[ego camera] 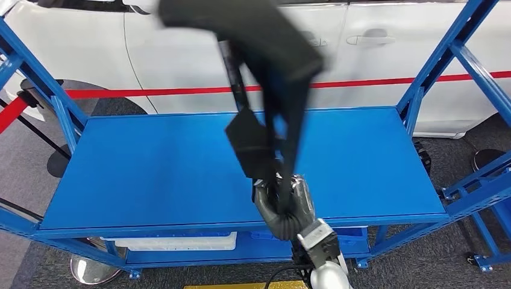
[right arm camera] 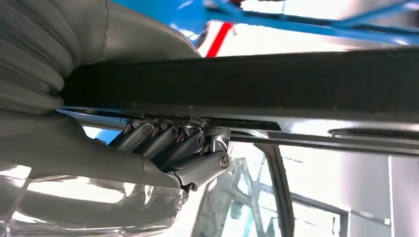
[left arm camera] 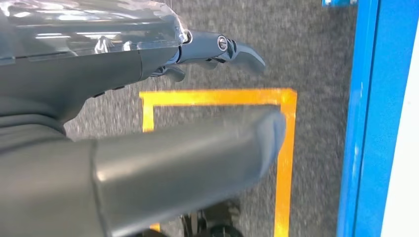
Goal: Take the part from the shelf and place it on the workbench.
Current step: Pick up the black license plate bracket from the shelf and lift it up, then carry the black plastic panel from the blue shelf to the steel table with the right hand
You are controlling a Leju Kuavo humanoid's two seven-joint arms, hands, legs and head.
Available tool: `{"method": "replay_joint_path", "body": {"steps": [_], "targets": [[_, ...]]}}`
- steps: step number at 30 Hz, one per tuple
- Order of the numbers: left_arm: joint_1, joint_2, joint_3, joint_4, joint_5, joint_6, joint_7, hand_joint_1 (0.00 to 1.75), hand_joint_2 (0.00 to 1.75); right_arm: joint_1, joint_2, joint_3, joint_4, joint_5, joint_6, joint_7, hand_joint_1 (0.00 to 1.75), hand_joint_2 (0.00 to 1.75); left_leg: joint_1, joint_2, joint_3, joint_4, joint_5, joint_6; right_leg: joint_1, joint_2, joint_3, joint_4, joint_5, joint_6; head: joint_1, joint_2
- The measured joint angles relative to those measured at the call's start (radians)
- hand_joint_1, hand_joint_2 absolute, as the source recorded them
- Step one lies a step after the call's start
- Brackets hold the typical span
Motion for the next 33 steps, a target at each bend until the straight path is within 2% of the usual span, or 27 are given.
{"method": "replay_joint_path", "body": {"steps": [2,4,5,6,7,9,11,12,14,16,17,19,20,21,22,23,25,26,27,30,31,32,33], "targets": [[0.001,-0.003,0.01,0.0,0.0,-0.002,-0.012,0.0,1.75,0.052,-0.006,-0.031,-0.036,-0.045,0.026,-0.027,1.75,1.75,0.001,0.001,-0.022,0.061,-0.043,-0.01,-0.006,-0.003,0.007,-0.009,0.003,-0.01,-0.004,0.0],[0.0,-0.004,0.022,0.0,0.005,-0.001,-0.022,0.0,1.75,0.111,-0.006,-0.064,-0.062,-0.059,0.03,-0.047,1.75,1.75,0.003,0.002,-0.077,0.19,-0.111,-0.018,-0.006,-0.006,0.009,-0.009,0.002,-0.015,-0.008,0.0],[0.001,-0.005,0.03,0.0,0.009,-0.001,-0.024,0.0,1.75,0.143,-0.006,-0.079,-0.07,-0.06,0.027,-0.055,1.75,1.75,0.004,0.002,-0.102,0.248,-0.133,-0.022,-0.005,-0.006,0.009,-0.009,0.001,-0.016,-0.008,0.0],[0.001,-0.005,0.037,0.0,0.012,0.0,-0.025,0.0,1.75,0.175,-0.006,-0.092,-0.077,-0.061,0.026,-0.062,1.75,1.75,0.005,0.002,-0.113,0.273,-0.134,-0.024,-0.006,-0.006,0.009,-0.008,-0.001,-0.016,-0.008,0.0],[0.001,-0.005,0.044,0.0,0.014,0.002,-0.024,0.0,1.75,0.205,-0.006,-0.102,-0.083,-0.059,0.025,-0.07,1.75,1.75,0.005,0.002,-0.104,0.258,-0.116,-0.025,-0.006,-0.005,0.01,-0.007,-0.002,-0.015,-0.009,0.0],[0.001,-0.006,0.057,0.0,0.016,0.006,-0.022,0.0,1.75,0.257,-0.005,-0.116,-0.095,-0.054,0.03,-0.088,1.75,1.75,0.008,0.002,-0.041,0.132,-0.051,-0.023,-0.006,-0.002,0.013,-0.002,-0.007,-0.01,-0.009,0.0],[-0.002,-0.007,0.069,0.0,0.016,0.01,-0.021,0.0,1.75,0.304,-0.004,-0.127,-0.106,-0.05,0.033,-0.111,1.75,1.75,0.006,0.001,0.013,0.022,-0.017,-0.015,-0.003,0.001,0.013,0.006,-0.013,-0.001,-0.008,0.0],[-0.002,-0.008,0.075,0.0,0.016,0.011,-0.021,0.0,1.75,0.327,-0.004,-0.133,-0.111,-0.051,0.034,-0.125,1.75,1.75,0.003,0.0,0.023,0.0,-0.016,-0.009,-0.001,0.001,0.012,0.008,-0.014,0.004,-0.008,0.0],[0.0,-0.011,0.085,0.0,0.016,0.011,-0.021,0.0,1.75,0.368,-0.004,-0.144,-0.12,-0.059,0.037,-0.152,1.75,1.75,0.002,-0.001,0.026,-0.004,-0.015,0.004,0.0,0.002,0.012,0.008,-0.014,0.013,-0.007,0.0],[0.001,-0.016,0.092,0.0,0.016,0.011,-0.021,0.0,1.75,0.403,-0.004,-0.156,-0.127,-0.069,0.04,-0.173,1.75,1.75,0.005,0.001,0.028,-0.011,-0.009,0.018,-0.003,0.002,0.005,0.029,-0.033,0.023,-0.006,0.0],[0.001,-0.019,0.095,0.0,0.016,0.011,-0.021,0.0,1.75,0.417,-0.004,-0.162,-0.131,-0.072,0.04,-0.181,1.75,1.75,0.007,0.001,0.029,-0.015,-0.006,0.025,-0.004,0.002,-0.011,0.067,-0.059,0.028,-0.004,0.0],[0.001,-0.02,0.099,-0.001,0.016,0.009,-0.022,0.0,1.75,0.441,-0.004,-0.172,-0.136,-0.078,0.042,-0.191,1.75,1.75,0.007,0.005,0.028,-0.015,-0.003,0.033,-0.008,0.002,-0.068,0.193,-0.129,0.035,0.0,0.0],[0.002,-0.02,0.102,-0.001,0.016,0.008,-0.022,0.0,1.75,0.451,-0.004,-0.177,-0.137,-0.08,0.042,-0.193,1.75,1.75,0.007,0.006,0.026,-0.013,-0.002,0.034,-0.01,0.002,-0.096,0.254,-0.156,0.038,0.0,0.0],[0.002,-0.021,0.106,-0.001,0.016,0.008,-0.022,0.0,1.75,0.46,-0.004,-0.182,-0.137,-0.082,0.043,-0.195,1.75,1.75,0.007,0.007,0.024,-0.011,-0.002,0.034,-0.012,0.002,-0.111,0.289,-0.165,0.04,0.001,0.0],[0.002,-0.021,0.109,-0.001,0.016,0.008,-0.022,0.0,1.75,0.468,-0.004,-0.186,-0.137,-0.083,0.043,-0.196,1.75,1.75,0.007,0.007,0.023,-0.009,-0.002,0.034,-0.014,0.002,-0.108,0.286,-0.153,0.041,0.001,0.0],[0.002,-0.022,0.111,-0.001,0.016,0.007,-0.022,0.0,1.75,0.475,-0.004,-0.19,-0.137,-0.084,0.043,-0.196,1.75,1.75,0.007,0.006,0.022,-0.007,-0.002,0.033,-0.015,0.002,-0.084,0.244,-0.125,0.04,0.001,0.0],[0.002,-0.023,0.112,-0.001,0.015,0.006,-0.022,0.0,1.75,0.484,-0.004,-0.193,-0.138,-0.086,0.043,-0.197,1.75,1.75,0.005,0.005,0.021,-0.004,-0.002,0.029,-0.016,0.002,-0.008,0.104,-0.062,0.035,0.001,0.0],[0.002,-0.024,0.113,-0.001,0.015,0.005,-0.022,0.0,1.75,0.486,-0.004,-0.194,-0.138,-0.086,0.043,-0.198,1.75,1.75,0.003,0.004,0.02,-0.002,-0.002,0.024,-0.014,0.002,0.019,0.05,-0.043,0.032,0.001,0.0],[0.002,-0.024,0.113,-0.001,0.015,0.005,-0.022,0.0,1.75,0.488,-0.004,-0.195,-0.138,-0.086,0.043,-0.198,1.75,1.75,0.001,0.003,0.019,-0.001,-0.001,0.018,-0.012,0.003,0.032,0.021,-0.034,0.028,0.001,0.0],[0.003,-0.024,0.114,-0.001,0.015,0.004,-0.021,0.0,1.75,0.495,-0.002,-0.199,-0.139,-0.085,0.043,-0.2,1.75,1.75,0.002,0.002,0.014,-0.001,0.003,-0.001,-0.01,0.003,0.026,0.011,-0.024,0.012,0.0,0.0],[0.003,-0.025,0.115,-0.001,0.015,0.003,-0.021,0.0,1.75,0.497,0.0,-0.2,-0.139,-0.082,0.044,-0.202,1.75,1.75,0.004,0.002,0.009,0.01,-0.01,-0.006,-0.012,0.001,0.023,0.008,-0.017,0.004,-0.001,0.0],[0.004,-0.025,0.117,-0.001,0.014,0.002,-0.019,0.0,1.75,0.498,0.004,-0.202,-0.139,-0.078,0.045,-0.205,1.75,1.75,0.005,0.002,-0.002,0.039,-0.038,-0.01,-0.014,0.0,0.017,0.004,-0.01,-0.005,-0.003,0.0],[0.005,-0.026,0.118,-0.002,0.012,0.0,-0.018,0.0,1.75,0.5,0.008,-0.204,-0.139,-0.072,0.048,-0.209,1.75,1.75,0.006,0.002,-0.019,0.087,-0.079,-0.013,-0.014,-0.003,0.011,0.003,-0.004,-0.011,-0.005,0.0]]}}
